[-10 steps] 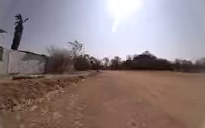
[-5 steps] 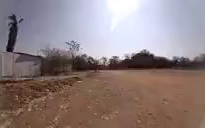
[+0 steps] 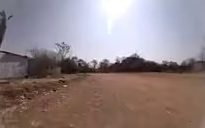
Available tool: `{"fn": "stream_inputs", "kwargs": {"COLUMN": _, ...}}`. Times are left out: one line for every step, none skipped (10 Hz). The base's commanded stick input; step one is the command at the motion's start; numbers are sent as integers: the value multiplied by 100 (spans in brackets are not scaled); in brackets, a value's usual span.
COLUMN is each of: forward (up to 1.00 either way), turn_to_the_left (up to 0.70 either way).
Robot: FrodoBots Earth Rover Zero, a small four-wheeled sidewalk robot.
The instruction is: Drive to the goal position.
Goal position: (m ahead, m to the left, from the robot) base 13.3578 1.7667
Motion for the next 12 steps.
{"fn": "stream_inputs", "kwargs": {"forward": 100, "turn_to_the_left": 0}}
{"fn": "stream_inputs", "kwargs": {"forward": 100, "turn_to_the_left": 0}}
{"fn": "stream_inputs", "kwargs": {"forward": 100, "turn_to_the_left": 0}}
{"fn": "stream_inputs", "kwargs": {"forward": 100, "turn_to_the_left": 0}}
{"fn": "stream_inputs", "kwargs": {"forward": 100, "turn_to_the_left": 0}}
{"fn": "stream_inputs", "kwargs": {"forward": 100, "turn_to_the_left": 0}}
{"fn": "stream_inputs", "kwargs": {"forward": 100, "turn_to_the_left": 0}}
{"fn": "stream_inputs", "kwargs": {"forward": 100, "turn_to_the_left": 0}}
{"fn": "stream_inputs", "kwargs": {"forward": 100, "turn_to_the_left": 0}}
{"fn": "stream_inputs", "kwargs": {"forward": 100, "turn_to_the_left": 0}}
{"fn": "stream_inputs", "kwargs": {"forward": 100, "turn_to_the_left": 0}}
{"fn": "stream_inputs", "kwargs": {"forward": 100, "turn_to_the_left": 0}}
